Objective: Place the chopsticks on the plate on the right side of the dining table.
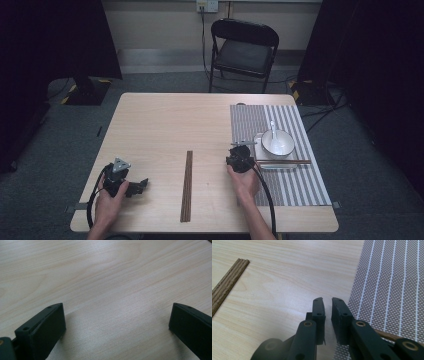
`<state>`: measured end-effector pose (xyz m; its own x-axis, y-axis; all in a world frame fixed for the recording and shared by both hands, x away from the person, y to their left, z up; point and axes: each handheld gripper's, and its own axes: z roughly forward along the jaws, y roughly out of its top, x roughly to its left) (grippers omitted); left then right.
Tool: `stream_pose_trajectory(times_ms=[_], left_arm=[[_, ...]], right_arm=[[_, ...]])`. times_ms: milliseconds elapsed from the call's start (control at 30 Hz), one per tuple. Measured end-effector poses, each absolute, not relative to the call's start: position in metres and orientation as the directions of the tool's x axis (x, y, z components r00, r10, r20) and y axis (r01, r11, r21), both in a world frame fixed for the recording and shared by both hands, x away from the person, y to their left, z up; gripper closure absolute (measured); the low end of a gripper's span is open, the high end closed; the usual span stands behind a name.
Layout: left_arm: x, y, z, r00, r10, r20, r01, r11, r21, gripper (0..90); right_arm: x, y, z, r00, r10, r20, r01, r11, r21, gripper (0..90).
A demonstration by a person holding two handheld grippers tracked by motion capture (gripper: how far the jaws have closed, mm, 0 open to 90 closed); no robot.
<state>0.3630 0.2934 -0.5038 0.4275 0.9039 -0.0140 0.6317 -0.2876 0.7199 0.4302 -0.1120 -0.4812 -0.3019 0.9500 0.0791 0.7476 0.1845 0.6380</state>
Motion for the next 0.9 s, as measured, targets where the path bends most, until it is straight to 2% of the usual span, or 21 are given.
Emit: stream_pose_trajectory(times_ms=[533, 900], left_arm=[[0.3631, 0.2934, -0.5038, 0.427, 0.904, -0.014, 0.632, -0.287, 0.72, 0.2], [0.3631, 0.2934, -0.5038, 0.427, 0.904, -0.014, 0.632, -0.287, 0.72, 0.1]], right_arm=[[0.434, -0.1045, -0.4847, -0.344, 0.934, 0.098, 0.721, 0.197, 0.664, 81.0], [0.436, -0.1084, -0.4839, -0.323, 0.943, 0.085, 0.722, 0.188, 0.666, 81.1]])
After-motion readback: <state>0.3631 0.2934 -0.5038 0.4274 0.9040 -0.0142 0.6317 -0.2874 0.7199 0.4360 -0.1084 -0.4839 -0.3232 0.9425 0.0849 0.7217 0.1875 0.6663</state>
